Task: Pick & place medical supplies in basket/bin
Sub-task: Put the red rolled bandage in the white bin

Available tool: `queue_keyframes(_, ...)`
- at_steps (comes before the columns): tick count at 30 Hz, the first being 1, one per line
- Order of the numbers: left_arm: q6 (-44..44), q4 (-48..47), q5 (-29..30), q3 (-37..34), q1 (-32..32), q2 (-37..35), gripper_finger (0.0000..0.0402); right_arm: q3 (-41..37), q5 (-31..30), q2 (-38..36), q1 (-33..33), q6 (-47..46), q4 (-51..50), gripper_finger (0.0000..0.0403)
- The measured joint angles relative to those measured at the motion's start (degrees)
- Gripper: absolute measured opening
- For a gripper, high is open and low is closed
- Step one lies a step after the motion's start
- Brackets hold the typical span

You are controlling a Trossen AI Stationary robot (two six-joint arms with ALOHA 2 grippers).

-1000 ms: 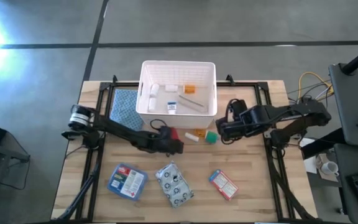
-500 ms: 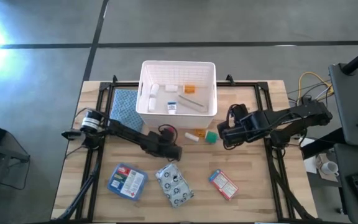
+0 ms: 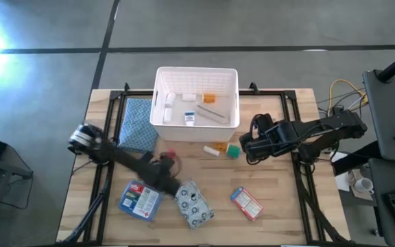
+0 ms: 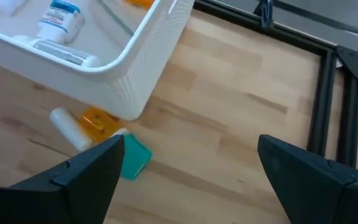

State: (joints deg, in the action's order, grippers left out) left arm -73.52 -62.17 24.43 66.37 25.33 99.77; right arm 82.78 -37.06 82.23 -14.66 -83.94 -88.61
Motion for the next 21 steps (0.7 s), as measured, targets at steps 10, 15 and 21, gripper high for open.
queue_keyframes(10,-17.56,3.86,47.23,0.02,20.98,-27.21,0.0047,0.0,-0.03,0.0,0.04,7.61,10.01,0.0359)
queue_keyframes(15,-3.66,8.82,56.19,-0.04,18.11,-35.76,0.0046,0.0,0.02,-0.02,0.02,10.84,12.43,0.0359)
queue_keyframes(21,14.33,10.79,36.98,-0.11,-1.71,-39.31,0.0046,0.02,8.11,0.05,0.04,18.42,10.13,0.0359)
